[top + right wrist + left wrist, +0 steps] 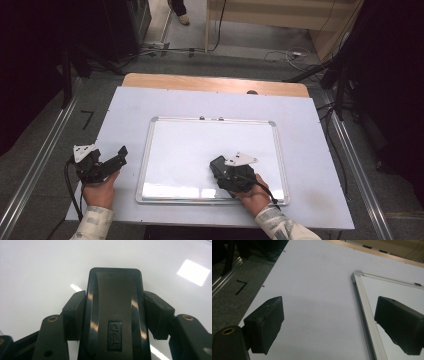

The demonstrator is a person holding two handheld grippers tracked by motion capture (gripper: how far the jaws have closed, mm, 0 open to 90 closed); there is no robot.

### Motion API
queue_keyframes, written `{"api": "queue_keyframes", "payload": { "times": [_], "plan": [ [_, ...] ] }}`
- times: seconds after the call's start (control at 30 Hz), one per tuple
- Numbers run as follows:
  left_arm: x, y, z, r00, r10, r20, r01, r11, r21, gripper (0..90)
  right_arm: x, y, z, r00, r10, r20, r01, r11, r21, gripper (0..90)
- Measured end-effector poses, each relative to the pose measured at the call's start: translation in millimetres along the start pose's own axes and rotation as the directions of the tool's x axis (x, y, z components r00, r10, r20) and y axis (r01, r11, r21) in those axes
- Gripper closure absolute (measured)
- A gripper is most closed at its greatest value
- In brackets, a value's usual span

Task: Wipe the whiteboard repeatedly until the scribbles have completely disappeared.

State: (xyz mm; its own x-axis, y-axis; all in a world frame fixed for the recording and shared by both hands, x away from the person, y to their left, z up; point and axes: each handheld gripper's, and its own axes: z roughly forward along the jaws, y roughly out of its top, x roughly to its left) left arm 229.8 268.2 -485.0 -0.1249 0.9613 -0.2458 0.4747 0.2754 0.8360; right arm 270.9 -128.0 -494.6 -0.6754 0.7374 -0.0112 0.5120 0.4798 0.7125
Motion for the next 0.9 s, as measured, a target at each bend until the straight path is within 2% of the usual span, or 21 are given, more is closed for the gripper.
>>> {"api": "queue_keyframes", "payload": {
  "times": [0.37, 0.9],
  "plan": [
    [-0.2, -0.2, 0.0, 1.0000, 0.002, -0.002, -0.002, 1.0000, 0.003, 9.5, -18.1, -10.5, -10.9, 0.9995, 0.020, 0.023, -0.020, 1.000, 0.002, 38.3],
    [0.1, -0.5, 0.1, 1.0000, -0.002, -0.005, 0.002, 1.0000, 0.001, 9.5, -36.5, -21.3, -22.2, 0.9977, 0.048, 0.047, -0.048, 0.999, 0.002, 38.3]
  ]
}}
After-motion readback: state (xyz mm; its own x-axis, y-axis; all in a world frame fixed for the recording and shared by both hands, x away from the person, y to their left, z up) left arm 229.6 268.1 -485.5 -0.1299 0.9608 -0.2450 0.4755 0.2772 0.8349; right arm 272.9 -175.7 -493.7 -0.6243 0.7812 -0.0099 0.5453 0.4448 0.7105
